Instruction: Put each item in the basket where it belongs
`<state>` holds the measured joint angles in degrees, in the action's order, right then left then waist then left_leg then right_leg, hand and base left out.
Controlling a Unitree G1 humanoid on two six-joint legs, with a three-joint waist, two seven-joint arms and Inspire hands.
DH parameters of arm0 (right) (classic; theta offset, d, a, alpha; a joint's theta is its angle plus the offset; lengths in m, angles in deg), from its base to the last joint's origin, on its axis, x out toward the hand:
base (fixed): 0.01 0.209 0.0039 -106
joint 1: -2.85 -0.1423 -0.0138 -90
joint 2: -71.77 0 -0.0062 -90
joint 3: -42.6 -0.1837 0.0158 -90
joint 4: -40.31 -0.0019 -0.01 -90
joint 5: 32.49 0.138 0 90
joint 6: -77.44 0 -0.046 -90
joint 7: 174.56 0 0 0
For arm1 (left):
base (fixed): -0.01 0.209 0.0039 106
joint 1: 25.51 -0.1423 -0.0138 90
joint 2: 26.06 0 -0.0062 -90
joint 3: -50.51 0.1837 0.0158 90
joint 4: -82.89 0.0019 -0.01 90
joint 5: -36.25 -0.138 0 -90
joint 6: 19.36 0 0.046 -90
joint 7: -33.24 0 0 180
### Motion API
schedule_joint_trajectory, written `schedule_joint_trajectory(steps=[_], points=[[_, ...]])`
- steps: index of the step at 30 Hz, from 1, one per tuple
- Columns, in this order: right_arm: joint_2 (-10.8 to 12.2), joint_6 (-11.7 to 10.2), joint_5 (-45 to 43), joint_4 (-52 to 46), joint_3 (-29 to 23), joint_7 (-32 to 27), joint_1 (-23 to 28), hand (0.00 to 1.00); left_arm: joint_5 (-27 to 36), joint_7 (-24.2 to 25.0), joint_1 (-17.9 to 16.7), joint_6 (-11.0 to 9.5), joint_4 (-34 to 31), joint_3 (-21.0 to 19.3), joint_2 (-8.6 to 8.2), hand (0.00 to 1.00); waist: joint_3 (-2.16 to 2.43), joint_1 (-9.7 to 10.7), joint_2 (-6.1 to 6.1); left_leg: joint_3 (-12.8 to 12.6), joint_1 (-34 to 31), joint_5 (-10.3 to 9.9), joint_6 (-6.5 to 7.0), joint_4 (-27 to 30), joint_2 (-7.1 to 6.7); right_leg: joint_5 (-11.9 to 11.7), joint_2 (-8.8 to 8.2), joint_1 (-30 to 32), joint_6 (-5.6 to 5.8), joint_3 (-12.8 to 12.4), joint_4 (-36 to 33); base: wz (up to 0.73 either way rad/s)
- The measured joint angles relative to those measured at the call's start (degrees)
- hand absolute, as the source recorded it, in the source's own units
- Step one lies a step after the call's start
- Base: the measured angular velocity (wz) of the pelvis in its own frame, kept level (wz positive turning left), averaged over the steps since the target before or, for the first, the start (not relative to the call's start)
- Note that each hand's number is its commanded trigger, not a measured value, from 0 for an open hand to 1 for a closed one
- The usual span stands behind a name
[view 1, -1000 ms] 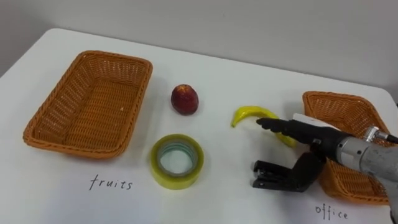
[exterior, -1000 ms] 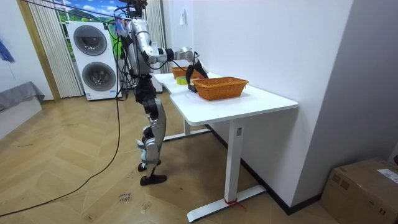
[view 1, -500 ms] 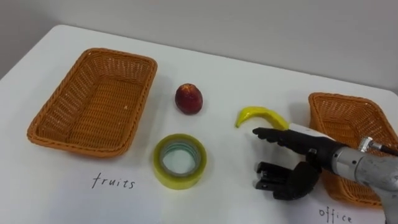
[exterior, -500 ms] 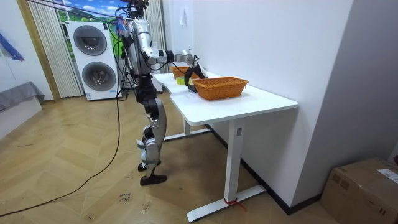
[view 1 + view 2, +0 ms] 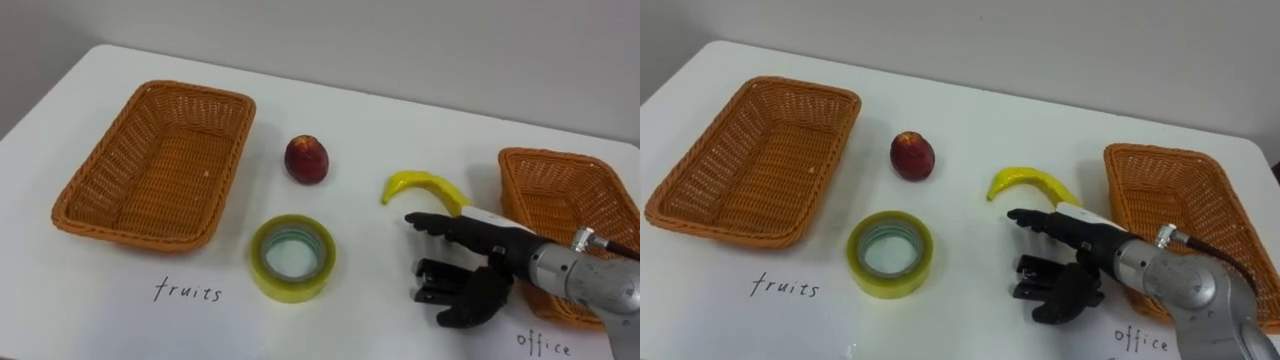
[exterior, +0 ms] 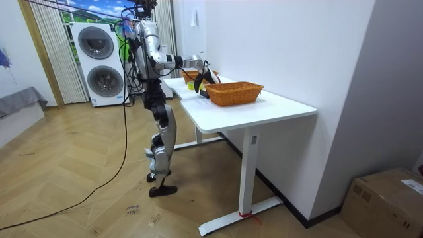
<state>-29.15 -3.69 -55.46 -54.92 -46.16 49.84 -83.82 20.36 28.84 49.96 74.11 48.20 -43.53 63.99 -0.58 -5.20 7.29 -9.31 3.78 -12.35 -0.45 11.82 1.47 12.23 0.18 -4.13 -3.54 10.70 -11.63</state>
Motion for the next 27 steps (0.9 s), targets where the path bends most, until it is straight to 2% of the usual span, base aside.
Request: schedule_joint_trajectory(steps=[14, 18, 22, 27], points=[[1.1, 0.0, -3.6, 0.0, 1.3, -0.7, 0.2, 0.00, 0.1, -0.1, 0.2, 0.3, 0.3, 0.9, -0.57, 0.00, 0.01, 0.2, -0.16, 0.2, 0.1, -0.1, 0.18, 0.5, -0.05, -0.1, -0.03, -0.8, 0.12, 0.4, 1.0, 0.00], [1.3, 0.0, -4.5, -0.1, 1.3, -1.0, 0.3, 0.00, 0.1, -0.1, 0.3, 0.3, 0.3, 0.9, -1.11, 0.00, 0.13, 0.2, -0.27, 0.1, 0.1, -0.1, 0.20, 0.5, -0.08, -0.2, -0.04, -0.8, 0.20, 0.4, 1.0, 0.00], [2.1, 0.0, -6.4, -0.1, 1.4, -1.4, 0.7, 0.00, 0.1, -0.1, 0.3, 0.4, 0.2, 0.9, -1.57, 0.00, 0.49, 0.4, -0.58, 0.1, 0.4, -0.1, 0.21, 0.3, -0.07, -0.4, 0.00, -1.1, 0.24, 0.2, 0.9, 0.00], [2.2, 0.0, -8.6, 0.3, 1.7, -2.9, 0.7, 0.00, 0.2, -0.1, 0.7, 0.4, -0.1, 0.8, -1.53, 0.00, 0.47, 0.3, -0.68, 0.1, 1.0, -0.1, 0.29, -0.1, -0.13, -0.4, -0.03, -1.5, 0.25, 0.1, 1.0, 0.00]])
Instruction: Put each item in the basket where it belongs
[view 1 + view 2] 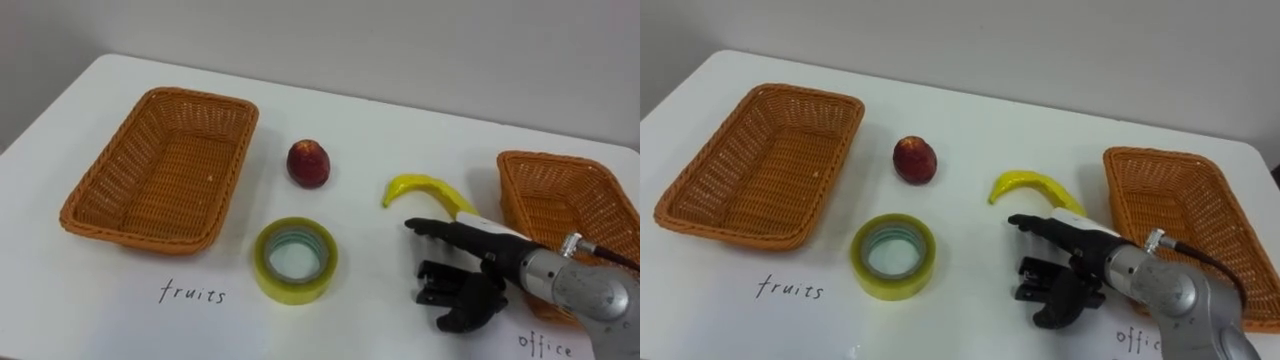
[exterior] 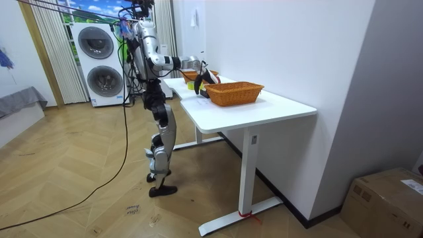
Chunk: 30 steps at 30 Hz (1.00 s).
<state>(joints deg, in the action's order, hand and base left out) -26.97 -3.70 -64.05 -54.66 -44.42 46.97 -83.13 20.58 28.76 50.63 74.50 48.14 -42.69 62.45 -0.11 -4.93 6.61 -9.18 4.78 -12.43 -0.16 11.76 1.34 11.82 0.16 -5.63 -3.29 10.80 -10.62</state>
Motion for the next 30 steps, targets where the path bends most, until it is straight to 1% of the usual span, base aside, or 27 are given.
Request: schedule_joint_trajectory(steps=[8, 12, 13, 19, 23, 30], points=[[0.0, 0.1, -3.2, 0.3, 0.2, -1.8, 0.0, 0.00, -0.1, 0.0, 0.0, 0.0, -0.1, -0.1, 0.00, 0.00, -0.03, -0.1, 0.20, -0.1, 0.0, 0.0, 0.06, -0.1, 0.00, 0.0, -0.06, 0.1, 0.04, -0.1, 0.0, 0.00], [0.0, 0.2, -5.3, 0.4, 0.2, -2.0, 0.0, 0.00, -0.1, 0.2, 0.0, 0.0, -0.1, -0.6, 0.00, 0.00, -0.02, -0.1, 0.55, -0.1, 0.0, 0.0, 0.06, -0.2, 0.00, 0.0, -0.06, 0.4, 0.06, -0.2, 0.0, -0.01], [0.0, 0.5, -5.3, 0.4, 0.2, -2.0, 0.0, 0.00, -0.2, 0.2, 0.0, 0.0, -0.1, -0.8, 0.00, 0.00, -0.04, -0.2, 0.65, -0.2, -0.1, 0.0, 0.06, -0.2, 0.01, 0.0, -0.05, 0.5, 0.06, -0.3, 0.0, -0.04], [0.0, 1.2, -5.5, 1.3, 0.4, -2.6, 0.0, 0.00, -0.2, 0.2, -0.1, 0.1, -0.2, -1.2, 0.19, 0.00, -0.06, -0.4, 1.42, -0.1, -0.2, 0.0, 0.06, -0.3, 0.03, 0.0, -0.04, 0.5, 0.07, -0.4, -0.1, -0.01], [0.0, 1.3, -5.7, 1.6, 0.4, -2.8, 0.0, 0.00, -0.2, 0.1, -0.1, 0.8, -0.2, -1.2, 0.19, 0.00, -0.07, -0.6, 1.48, -0.1, -0.2, 0.0, 0.07, -0.2, 0.04, 0.0, -0.05, 0.5, 0.11, -0.4, -0.1, 0.00], [-0.1, 2.0, -6.0, 1.7, 0.8, -3.3, 0.0, 0.00, -0.1, -1.0, -0.1, 1.0, -0.2, -0.9, 0.21, 0.00, -0.09, -0.8, 1.46, 0.0, -0.2, 0.0, 0.07, -0.3, 0.02, -0.1, -0.03, 0.4, 0.11, -0.4, -0.1, 0.00]])
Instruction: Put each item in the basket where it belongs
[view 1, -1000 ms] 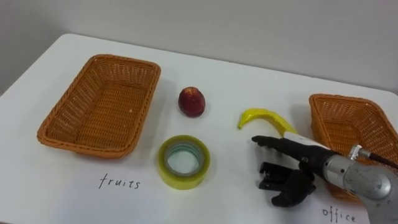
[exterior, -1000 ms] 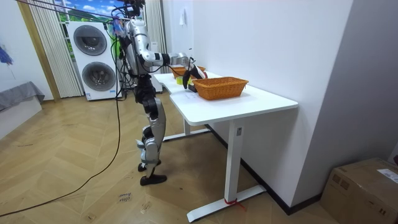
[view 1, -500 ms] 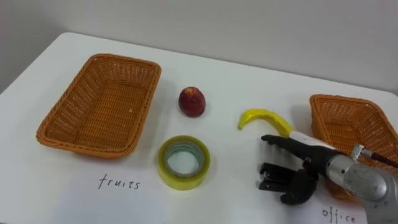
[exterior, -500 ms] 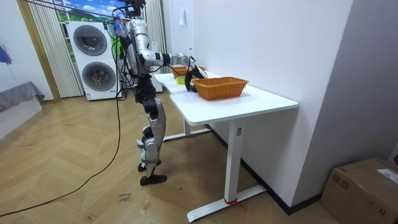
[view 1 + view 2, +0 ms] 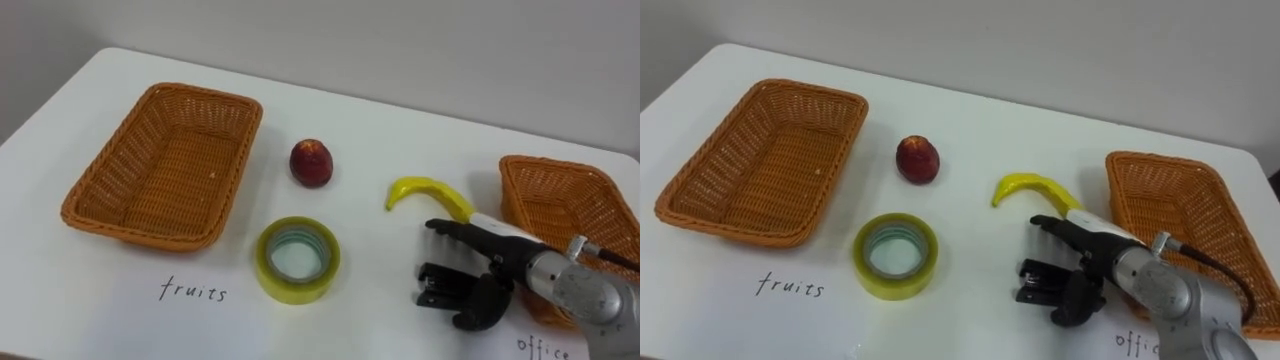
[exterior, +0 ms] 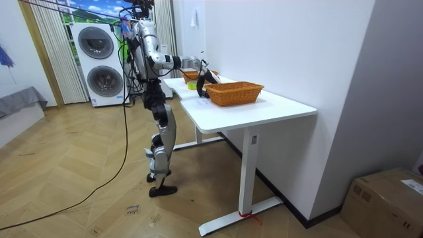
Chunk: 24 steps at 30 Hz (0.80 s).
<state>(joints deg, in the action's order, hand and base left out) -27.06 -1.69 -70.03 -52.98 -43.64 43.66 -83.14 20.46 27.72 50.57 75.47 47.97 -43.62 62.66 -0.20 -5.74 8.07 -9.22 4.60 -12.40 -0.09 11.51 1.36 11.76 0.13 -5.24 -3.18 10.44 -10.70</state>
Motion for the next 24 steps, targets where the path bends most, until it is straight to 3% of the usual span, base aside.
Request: schedule_joint_trajectory(steps=[12, 23, 24], points=[[0.4, 1.8, -3.4, -1.4, 0.7, 0.1, 0.1, 0.00, 0.0, -1.7, 0.1, 1.2, -0.2, 1.0, -0.48, 0.00, -0.08, -0.2, -0.79, 0.0, -0.1, -0.2, 0.31, 0.0, 0.18, -0.1, -0.02, -0.6, 0.18, 0.0, 0.1, 0.00], [1.1, 4.1, -5.6, -2.3, 0.7, -0.8, 0.5, 0.00, 0.0, -1.7, 0.3, 2.8, -0.1, 1.1, -1.10, 0.00, 0.31, -0.2, -2.17, 0.4, -0.1, -0.3, 0.40, 0.2, 0.06, -0.1, -0.12, -0.7, 0.23, 0.5, 0.1, 0.02], [1.1, 4.3, -5.6, -2.2, 0.7, -0.8, 0.5, 0.05, 0.0, -1.7, 0.3, 2.8, -0.1, 1.1, -1.12, 0.00, 0.31, -0.2, -2.17, 0.5, -0.1, -0.3, 0.40, 0.1, 0.03, -0.1, -0.11, -0.6, 0.23, 0.6, 0.1, 0.00]])
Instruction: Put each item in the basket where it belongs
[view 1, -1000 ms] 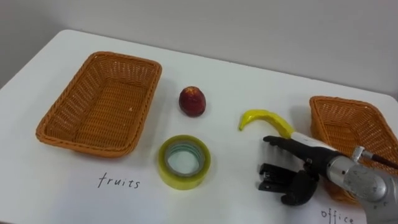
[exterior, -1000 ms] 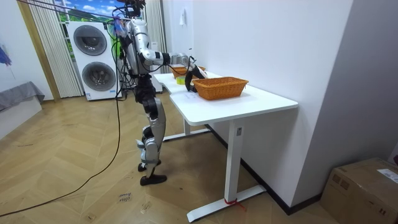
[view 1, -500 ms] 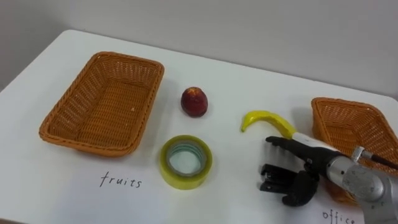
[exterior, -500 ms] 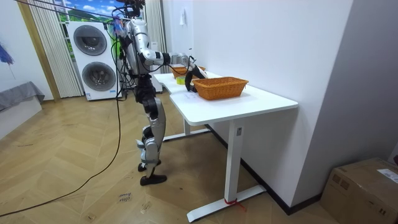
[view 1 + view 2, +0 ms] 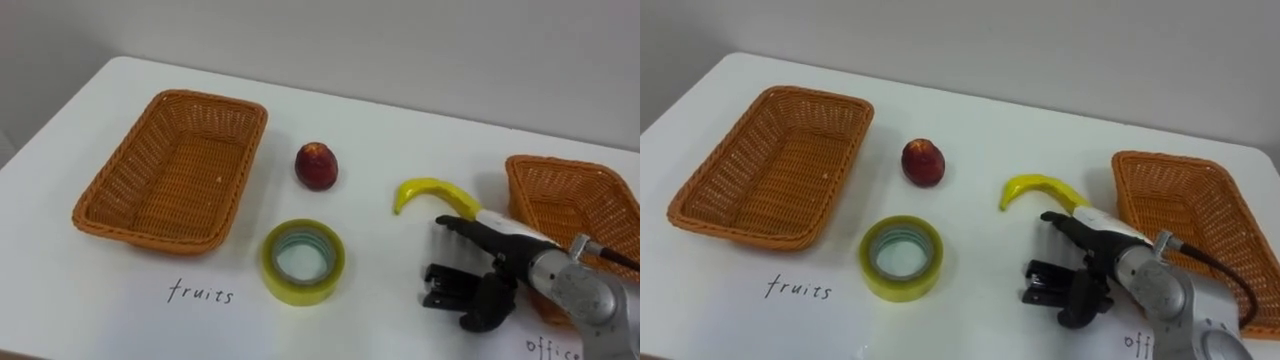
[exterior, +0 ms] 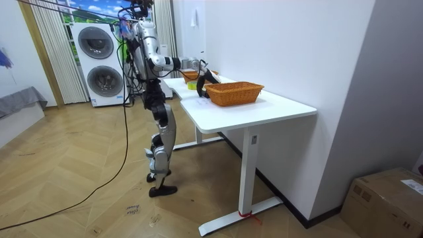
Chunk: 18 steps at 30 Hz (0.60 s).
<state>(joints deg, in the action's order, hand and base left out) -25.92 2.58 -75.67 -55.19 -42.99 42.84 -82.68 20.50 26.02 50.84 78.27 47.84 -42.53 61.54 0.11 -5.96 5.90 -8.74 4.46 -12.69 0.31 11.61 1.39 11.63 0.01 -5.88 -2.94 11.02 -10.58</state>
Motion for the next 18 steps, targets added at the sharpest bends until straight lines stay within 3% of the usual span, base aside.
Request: schedule_joint_trajectory(steps=[1, 2, 9, 13, 18], points=[[0.0, 0.0, -0.1, 0.0, 0.0, 0.0, 0.0, 0.44, 0.0, 0.0, 0.0, 0.0, 0.0, 0.0, 0.00, 0.00, 0.00, 0.0, 0.00, 0.0, 0.0, 0.0, 0.00, 0.0, -0.04, 0.0, 0.00, 0.0, 0.00, 0.0, 0.0, 0.00], [0.1, 0.1, -0.1, 0.1, 0.0, -0.1, 0.0, 0.99, 0.0, 0.0, 0.0, 0.1, -0.1, 0.0, -0.02, 0.00, 0.00, -0.1, 0.00, 0.0, -0.1, 0.0, 0.00, 0.0, -0.03, 0.0, 0.00, 0.0, 0.00, 0.0, 0.1, 0.00], [0.3, 0.6, -1.1, 0.5, 0.9, -2.2, 0.0, 1.00, 0.0, 0.0, 0.0, 0.5, -1.1, 0.0, -0.08, 0.00, 0.01, -0.3, 0.02, 0.0, 0.0, 0.0, 0.01, 0.2, -0.02, 0.0, -0.04, 0.0, 0.02, 0.0, 0.0, 0.00], [1.9, 1.1, -2.6, 3.2, 1.1, -6.0, -1.4, 1.00, 0.1, -0.1, 0.2, 0.5, -1.1, 0.4, -0.08, 0.00, 0.07, -0.3, -0.04, 0.0, 0.1, 0.0, 0.01, 0.3, -0.02, 0.0, -0.02, 0.0, 0.02, 0.1, 0.0, 0.00], [2.2, 0.9, -4.8, 4.5, 1.5, -8.4, -2.3, 1.00, 0.1, -0.1, 0.2, 0.5, -1.1, 1.0, -0.10, 0.00, 0.10, -0.6, -0.02, 0.1, -0.1, 0.0, 0.01, 0.2, -0.03, 0.0, -0.04, 0.0, 0.03, 0.2, 0.1, 0.00]])
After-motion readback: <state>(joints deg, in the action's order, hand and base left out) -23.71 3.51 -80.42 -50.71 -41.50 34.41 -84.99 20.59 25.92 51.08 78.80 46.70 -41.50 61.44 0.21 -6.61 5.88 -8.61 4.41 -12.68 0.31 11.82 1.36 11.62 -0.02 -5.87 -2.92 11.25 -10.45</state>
